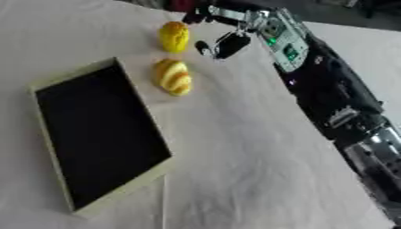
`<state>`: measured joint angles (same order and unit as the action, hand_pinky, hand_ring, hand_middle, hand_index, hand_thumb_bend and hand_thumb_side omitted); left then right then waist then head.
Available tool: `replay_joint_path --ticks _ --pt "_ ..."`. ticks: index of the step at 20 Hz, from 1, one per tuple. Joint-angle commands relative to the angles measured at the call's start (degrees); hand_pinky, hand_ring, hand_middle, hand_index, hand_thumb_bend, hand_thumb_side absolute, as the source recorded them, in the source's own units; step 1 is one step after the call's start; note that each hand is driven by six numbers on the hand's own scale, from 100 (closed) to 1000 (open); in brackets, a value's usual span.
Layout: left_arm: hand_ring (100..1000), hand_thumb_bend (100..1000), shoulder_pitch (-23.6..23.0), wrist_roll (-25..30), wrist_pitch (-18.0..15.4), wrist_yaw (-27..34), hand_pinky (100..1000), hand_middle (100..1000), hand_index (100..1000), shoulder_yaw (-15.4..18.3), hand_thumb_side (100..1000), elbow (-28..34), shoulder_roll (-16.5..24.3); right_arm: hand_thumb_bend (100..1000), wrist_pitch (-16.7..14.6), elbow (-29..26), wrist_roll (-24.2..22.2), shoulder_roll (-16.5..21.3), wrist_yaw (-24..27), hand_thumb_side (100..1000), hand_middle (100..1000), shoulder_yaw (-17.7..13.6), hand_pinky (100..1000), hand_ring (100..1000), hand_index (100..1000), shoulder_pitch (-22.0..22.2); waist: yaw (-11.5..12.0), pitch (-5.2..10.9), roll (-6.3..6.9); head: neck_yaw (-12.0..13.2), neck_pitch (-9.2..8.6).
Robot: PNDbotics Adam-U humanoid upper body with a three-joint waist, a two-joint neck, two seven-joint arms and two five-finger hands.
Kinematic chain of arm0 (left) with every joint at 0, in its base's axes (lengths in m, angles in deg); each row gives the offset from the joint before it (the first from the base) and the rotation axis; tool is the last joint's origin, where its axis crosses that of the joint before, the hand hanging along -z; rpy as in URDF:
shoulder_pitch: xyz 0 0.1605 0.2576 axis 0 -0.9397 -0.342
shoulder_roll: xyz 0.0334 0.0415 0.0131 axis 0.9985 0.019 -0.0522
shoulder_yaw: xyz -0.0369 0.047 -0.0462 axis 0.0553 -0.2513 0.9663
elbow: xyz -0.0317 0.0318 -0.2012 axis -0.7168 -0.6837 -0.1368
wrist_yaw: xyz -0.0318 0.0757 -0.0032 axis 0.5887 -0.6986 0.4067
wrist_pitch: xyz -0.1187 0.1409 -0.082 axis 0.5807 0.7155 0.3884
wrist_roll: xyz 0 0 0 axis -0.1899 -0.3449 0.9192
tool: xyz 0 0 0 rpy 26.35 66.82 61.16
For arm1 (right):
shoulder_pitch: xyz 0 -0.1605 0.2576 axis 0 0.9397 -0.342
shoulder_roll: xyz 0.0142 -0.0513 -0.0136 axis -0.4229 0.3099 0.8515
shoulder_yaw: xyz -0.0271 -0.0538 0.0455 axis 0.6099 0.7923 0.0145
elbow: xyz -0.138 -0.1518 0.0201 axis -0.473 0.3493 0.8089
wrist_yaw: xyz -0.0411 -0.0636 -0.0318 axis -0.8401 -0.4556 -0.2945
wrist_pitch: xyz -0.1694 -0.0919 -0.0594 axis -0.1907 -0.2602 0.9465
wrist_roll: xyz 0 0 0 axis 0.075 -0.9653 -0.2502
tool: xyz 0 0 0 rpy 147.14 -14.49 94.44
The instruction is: Pick up objects on the table and place them in the box.
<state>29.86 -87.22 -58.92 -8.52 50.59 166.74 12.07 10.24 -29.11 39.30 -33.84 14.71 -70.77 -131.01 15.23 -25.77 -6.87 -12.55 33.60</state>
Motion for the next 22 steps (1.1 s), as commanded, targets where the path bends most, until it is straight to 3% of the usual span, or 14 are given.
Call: replay_joint_path --ticks 1,4,6,9,16,22 --pt "842 100 0.86 0.35 0.04 0.43 871 828 906 0.01 635 0.90 0.72 129 1.14 -1.72 0.15 2.18 0.32 100 844 -1.08 909 903 895 -1.26 0.11 1.03 0.28 -0.61 -1.25" --pt "841 100 0.94 0.53 0.15 0.63 872 828 906 0.01 636 0.90 0.66 186 1.68 -2.10 0.79 2.35 -0.34 100 848 -1.24 910 909 911 -1.34 0.18 0.77 0.06 -0.81 -1.38" --pt "840 100 0.83 0.71 0.35 0.69 872 828 905 -0.03 636 0.90 0.52 292 2.14 -2.36 1.49 2.57 -1.99 100 846 -1.38 908 909 921 -1.48 0.24 0.59 -0.13 -0.97 -1.30" --pt "840 100 0.99 0.89 0.48 0.80 872 827 904 -0.06 636 0.90 0.46 342 2.87 -2.28 3.56 2.61 -4.73 100 851 -1.97 907 909 927 -1.65 0.52 0.28 -0.47 -1.36 -1.35" --pt "839 100 1.36 1.34 0.56 0.87 873 825 904 -0.17 635 0.90 0.39 366 2.88 -1.28 6.58 2.70 -8.57 100 863 -2.85 907 911 930 -1.78 1.27 -0.71 -1.14 -1.96 -1.72" --pt "837 100 1.32 1.63 0.82 0.68 875 824 903 -0.27 638 0.90 -0.06 302 3.21 -1.05 7.54 2.64 -8.02 100 871 -3.23 907 910 927 -2.08 2.56 -1.68 -1.92 -2.47 -2.26"
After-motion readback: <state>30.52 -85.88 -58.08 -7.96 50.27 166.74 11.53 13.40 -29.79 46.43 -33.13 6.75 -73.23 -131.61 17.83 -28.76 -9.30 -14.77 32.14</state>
